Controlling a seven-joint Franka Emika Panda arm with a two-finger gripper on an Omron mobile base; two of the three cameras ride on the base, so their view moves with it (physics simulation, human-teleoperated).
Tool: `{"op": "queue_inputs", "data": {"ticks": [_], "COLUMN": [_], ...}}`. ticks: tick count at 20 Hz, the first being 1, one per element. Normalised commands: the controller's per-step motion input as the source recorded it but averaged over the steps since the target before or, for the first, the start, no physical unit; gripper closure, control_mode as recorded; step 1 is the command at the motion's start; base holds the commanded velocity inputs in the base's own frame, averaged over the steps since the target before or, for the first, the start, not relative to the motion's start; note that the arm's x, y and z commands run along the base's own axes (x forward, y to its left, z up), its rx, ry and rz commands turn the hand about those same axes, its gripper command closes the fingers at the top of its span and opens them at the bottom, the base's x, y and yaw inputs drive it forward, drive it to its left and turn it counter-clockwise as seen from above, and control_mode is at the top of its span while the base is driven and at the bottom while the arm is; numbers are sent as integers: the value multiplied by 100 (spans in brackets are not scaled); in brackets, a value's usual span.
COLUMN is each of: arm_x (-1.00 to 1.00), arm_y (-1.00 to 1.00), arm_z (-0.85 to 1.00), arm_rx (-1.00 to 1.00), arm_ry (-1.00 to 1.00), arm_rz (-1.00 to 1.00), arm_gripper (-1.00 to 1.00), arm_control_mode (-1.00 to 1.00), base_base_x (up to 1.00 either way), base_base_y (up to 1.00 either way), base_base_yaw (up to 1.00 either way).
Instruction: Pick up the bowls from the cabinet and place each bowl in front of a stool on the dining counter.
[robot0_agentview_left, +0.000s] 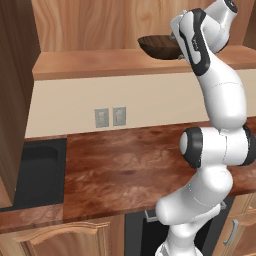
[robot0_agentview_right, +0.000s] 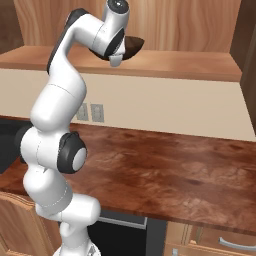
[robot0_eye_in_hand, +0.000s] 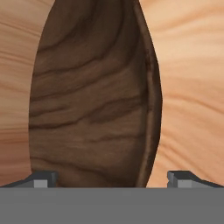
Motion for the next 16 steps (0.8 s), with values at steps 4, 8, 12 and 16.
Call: {"op": "queue_inputs", "data": {"ticks": [4,8,12,16], "arm_x": [0,0,0,0], "arm_y": [0,0,0,0], "arm_z": [0,0,0,0], "arm_rx": [0,0,0,0], "arm_ry": [0,0,0,0], "arm_rz": [0,0,0,0], "arm_gripper": [-100,-100,100,100], "arm_control_mode": [-100,-100,-100,-100], "base_base_x": [0,0,0,0], "base_base_y": [0,0,0,0], "base_base_yaw": [0,0,0,0]}}
